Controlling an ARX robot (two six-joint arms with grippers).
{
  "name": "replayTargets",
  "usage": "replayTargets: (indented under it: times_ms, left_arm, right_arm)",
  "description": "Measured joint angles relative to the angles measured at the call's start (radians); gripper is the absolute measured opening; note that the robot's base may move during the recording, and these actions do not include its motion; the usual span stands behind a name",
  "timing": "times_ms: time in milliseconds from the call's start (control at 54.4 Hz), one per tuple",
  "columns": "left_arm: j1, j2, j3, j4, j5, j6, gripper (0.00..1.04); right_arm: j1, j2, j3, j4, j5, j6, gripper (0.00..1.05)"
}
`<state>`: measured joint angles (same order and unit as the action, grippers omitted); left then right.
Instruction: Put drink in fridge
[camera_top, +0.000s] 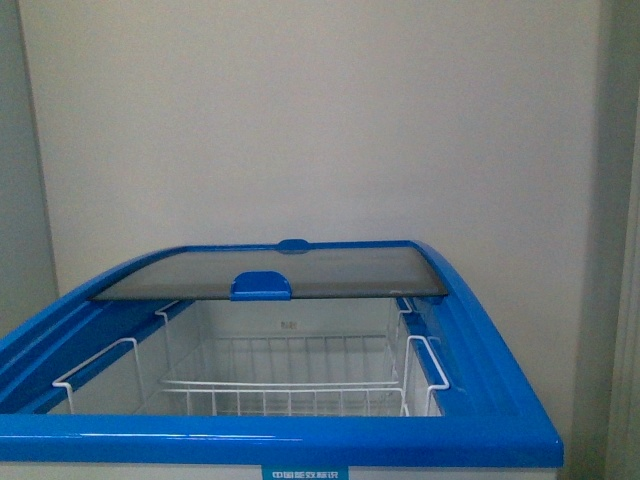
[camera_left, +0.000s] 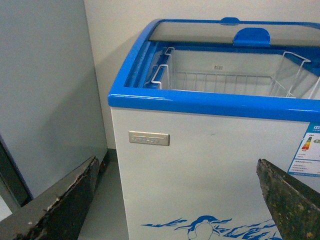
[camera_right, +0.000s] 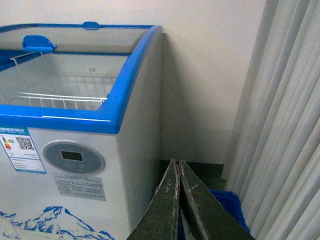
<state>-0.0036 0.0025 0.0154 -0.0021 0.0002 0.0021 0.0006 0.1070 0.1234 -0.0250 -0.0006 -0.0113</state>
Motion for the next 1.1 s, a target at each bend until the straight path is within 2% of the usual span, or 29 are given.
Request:
replayTargets:
  times_ms: [771, 1102]
  left_arm:
    - [0.000, 0.000, 0.000, 0.000, 0.000, 0.000, 0.97]
    - [0.000, 0.000, 0.000, 0.000, 0.000, 0.000, 0.97]
  right_arm:
    - [0.000, -0.100, -0.108, 0.023, 0.000, 0.000, 0.03]
    - [0.000, -0.101, -0.108, 0.023, 0.000, 0.000, 0.50]
